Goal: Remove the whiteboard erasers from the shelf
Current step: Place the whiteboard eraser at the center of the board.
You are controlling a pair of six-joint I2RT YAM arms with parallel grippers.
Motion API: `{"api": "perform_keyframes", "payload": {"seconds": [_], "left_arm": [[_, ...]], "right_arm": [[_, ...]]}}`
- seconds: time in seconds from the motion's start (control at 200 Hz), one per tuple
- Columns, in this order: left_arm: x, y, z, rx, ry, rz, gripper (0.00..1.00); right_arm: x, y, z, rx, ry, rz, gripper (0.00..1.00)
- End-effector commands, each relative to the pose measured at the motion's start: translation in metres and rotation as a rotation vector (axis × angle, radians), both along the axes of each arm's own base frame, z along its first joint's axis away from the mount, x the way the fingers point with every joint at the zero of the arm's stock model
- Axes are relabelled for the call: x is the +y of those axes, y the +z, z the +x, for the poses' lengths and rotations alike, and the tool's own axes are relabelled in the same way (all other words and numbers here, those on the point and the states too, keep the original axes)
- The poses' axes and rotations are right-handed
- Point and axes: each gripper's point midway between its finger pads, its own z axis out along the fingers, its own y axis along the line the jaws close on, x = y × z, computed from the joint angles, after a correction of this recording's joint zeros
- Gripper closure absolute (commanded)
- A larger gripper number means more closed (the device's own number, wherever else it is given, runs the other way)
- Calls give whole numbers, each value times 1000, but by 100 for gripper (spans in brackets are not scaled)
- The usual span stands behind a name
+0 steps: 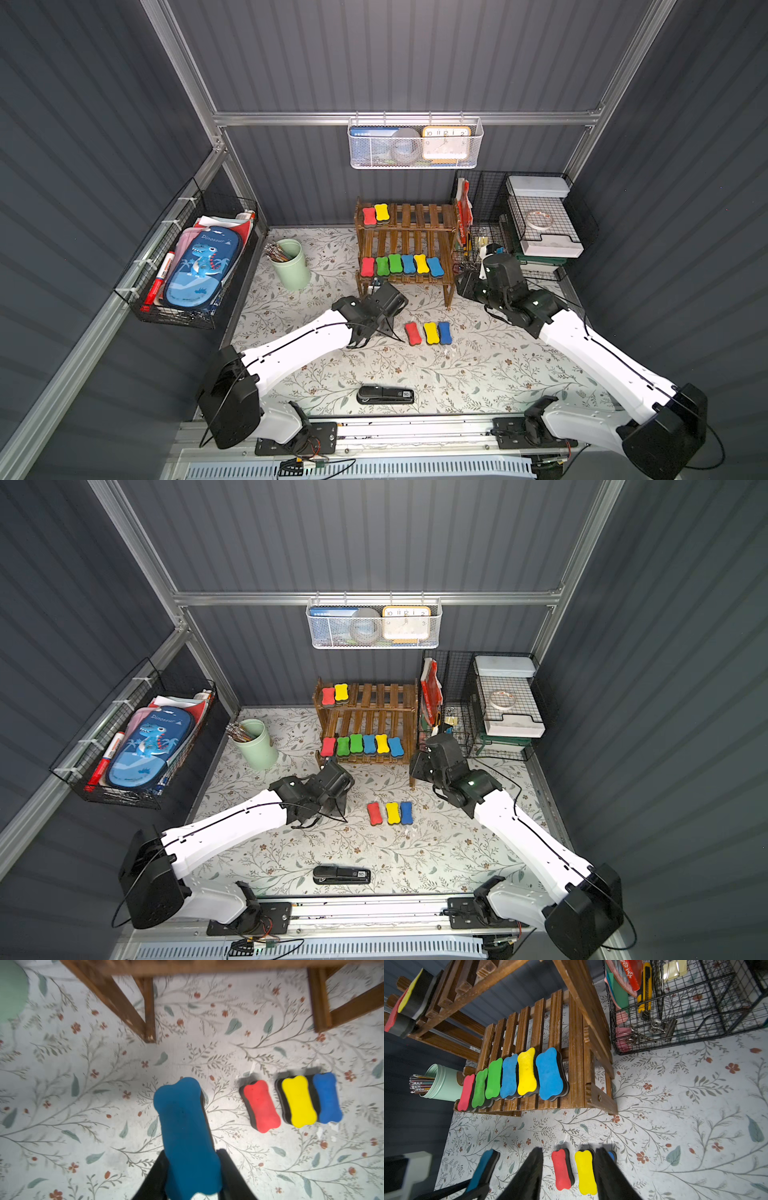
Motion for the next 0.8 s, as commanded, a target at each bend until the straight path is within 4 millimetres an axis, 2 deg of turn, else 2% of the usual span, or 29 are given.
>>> {"api": "perform_keyframes", "payload": {"seconds": [0.0, 0.165, 0.265, 0.435, 0.635, 0.795], "left_arm": [[-19, -26, -3, 61, 22, -77, 63], [-36, -43, 3, 95, -9, -82, 63], [-40, -55, 2, 133, -21, -62, 64], [-45, -59, 9, 115, -36, -51, 64], [-63, -70, 8, 152, -132, -71, 64], [-63, -80, 4, 187, -187, -25, 63]], "right_arm": [[-2, 0, 1, -2, -6, -6, 55], [-4, -1, 2, 1, -15, -11, 55], [-4, 0, 1, 0, -13, -19, 55], [-7, 0, 1, -2, -20, -27, 55], [-7, -1, 1, 1, -19, -26, 55], [-8, 0, 0, -3, -21, -30, 54]]}}
